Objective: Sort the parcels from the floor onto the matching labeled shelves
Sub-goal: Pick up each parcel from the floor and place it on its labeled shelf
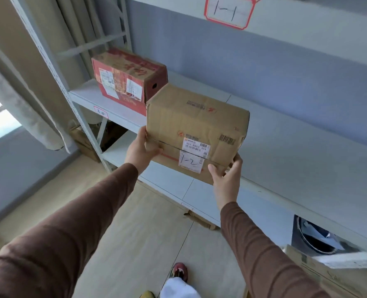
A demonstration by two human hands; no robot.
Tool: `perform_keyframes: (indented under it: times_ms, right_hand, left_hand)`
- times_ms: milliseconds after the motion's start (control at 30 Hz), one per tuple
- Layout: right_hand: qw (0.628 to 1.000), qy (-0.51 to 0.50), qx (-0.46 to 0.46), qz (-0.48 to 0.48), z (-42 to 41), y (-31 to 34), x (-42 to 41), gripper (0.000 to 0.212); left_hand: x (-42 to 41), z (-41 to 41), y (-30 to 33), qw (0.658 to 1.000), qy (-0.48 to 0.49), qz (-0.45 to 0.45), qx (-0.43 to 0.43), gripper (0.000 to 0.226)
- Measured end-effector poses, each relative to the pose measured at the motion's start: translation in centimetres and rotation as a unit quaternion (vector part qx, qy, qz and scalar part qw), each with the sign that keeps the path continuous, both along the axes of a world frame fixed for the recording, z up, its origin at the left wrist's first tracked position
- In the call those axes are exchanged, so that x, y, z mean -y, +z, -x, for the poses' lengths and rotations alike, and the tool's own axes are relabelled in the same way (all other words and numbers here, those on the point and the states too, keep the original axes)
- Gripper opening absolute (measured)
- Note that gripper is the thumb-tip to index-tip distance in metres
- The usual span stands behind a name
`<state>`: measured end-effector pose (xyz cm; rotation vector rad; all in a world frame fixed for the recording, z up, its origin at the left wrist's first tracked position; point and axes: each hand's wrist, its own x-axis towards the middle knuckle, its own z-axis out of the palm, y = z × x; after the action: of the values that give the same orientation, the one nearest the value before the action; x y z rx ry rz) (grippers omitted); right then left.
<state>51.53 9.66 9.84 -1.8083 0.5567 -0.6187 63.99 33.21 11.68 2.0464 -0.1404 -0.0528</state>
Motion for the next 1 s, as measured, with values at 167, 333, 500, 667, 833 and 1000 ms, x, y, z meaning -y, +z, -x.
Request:
perform_keyframes:
  times_ms: [167,333,500,667,833,1000]
  right_hand:
    - [1.000,0.013,0.005,0.002,-3.3,-1.3,0.8,0.070]
    - [1.000,0.023,0.005,0.015,-6.2,-1.8,1.5,0.070]
    - [0.999,0.010,-0.005,0.031,-9.0,-1.7,1.9,0.073]
    - [1.000,-0.006,-0.007,0.026,-10.5,-2.0,1.8,0.073]
    - [0.999,-0.008,-0.007,0.032,-10.4,-2.2,1.6,0.074]
    - [0.999,-0.016,-0.036,0.035,-9.6,-2.2,1.5,0.084]
  left_hand:
    - [0.7,-3.7,-1.4,1.000,0.003,-0.007,-0.014,0.071]
    - [1.2,-7.2,-1.6,1.000,0.004,-0.016,-0.023,0.073]
    - [1.9,-10.6,-1.3,0.999,-0.006,-0.015,-0.029,0.071]
    - [2.4,-12.6,-1.6,0.999,-0.031,-0.003,-0.027,0.071]
    - [2.1,-13.2,-2.0,0.998,-0.050,0.025,-0.037,0.069]
    - [1.5,-12.3,-3.0,0.995,-0.056,0.073,-0.042,0.076]
